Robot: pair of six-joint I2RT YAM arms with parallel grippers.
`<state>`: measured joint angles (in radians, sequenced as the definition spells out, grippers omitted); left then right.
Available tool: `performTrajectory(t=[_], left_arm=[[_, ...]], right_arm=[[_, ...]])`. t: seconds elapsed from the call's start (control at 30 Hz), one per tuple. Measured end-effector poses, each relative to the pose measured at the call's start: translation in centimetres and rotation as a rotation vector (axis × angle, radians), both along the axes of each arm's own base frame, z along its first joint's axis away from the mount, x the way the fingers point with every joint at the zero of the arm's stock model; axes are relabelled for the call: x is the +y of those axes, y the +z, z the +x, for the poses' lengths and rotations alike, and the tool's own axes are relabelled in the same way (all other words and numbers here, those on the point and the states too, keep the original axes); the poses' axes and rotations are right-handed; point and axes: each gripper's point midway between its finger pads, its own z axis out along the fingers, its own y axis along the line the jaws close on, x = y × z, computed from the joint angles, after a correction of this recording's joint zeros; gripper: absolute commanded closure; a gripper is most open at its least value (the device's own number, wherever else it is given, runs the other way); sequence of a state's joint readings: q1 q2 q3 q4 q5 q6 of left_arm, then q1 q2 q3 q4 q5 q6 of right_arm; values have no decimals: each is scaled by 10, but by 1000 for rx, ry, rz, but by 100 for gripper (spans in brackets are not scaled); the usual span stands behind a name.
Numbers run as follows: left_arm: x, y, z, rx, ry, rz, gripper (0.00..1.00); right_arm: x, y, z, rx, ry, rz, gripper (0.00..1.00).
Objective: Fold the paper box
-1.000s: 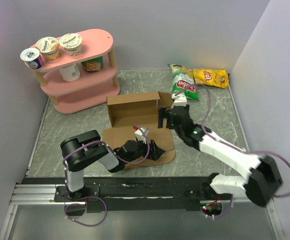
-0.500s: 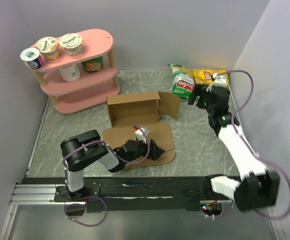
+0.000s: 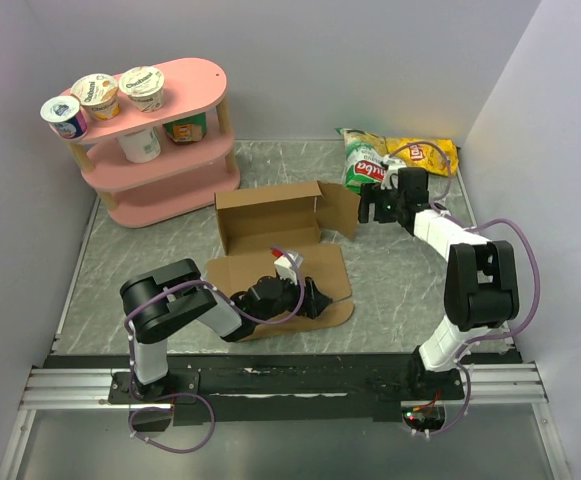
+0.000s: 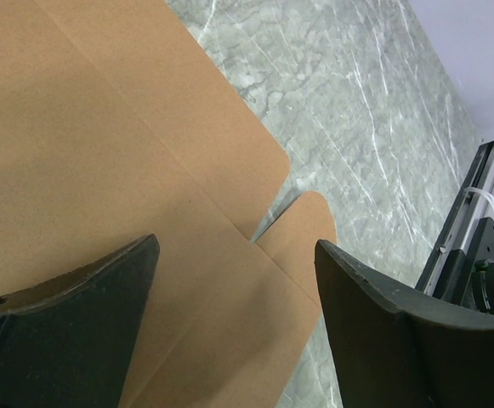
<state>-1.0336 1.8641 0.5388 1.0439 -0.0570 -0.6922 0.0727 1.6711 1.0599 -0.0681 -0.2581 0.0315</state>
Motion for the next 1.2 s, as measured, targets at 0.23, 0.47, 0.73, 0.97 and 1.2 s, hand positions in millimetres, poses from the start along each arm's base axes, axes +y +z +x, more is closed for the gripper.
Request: performTrajectory(t=[0.23,0.47,0.73,0.97,1.2], left_arm=[[0,-1,0,3,1,7,18],[0,-2,1,-4,-2,15,19],[0,-2,1,-10,-5,18,20],[0,-1,1,-11,-7,18,21],[0,-2,0,-17,-15,22,21]], right_arm=[[41,8,-15,-21,250,86,13],[75,13,-37,-20,421,164,14],[100,7,-59,9,510,156,9],[112,11,-57,-34,553,114,7],[119,25,-41,-142,590,71,7]])
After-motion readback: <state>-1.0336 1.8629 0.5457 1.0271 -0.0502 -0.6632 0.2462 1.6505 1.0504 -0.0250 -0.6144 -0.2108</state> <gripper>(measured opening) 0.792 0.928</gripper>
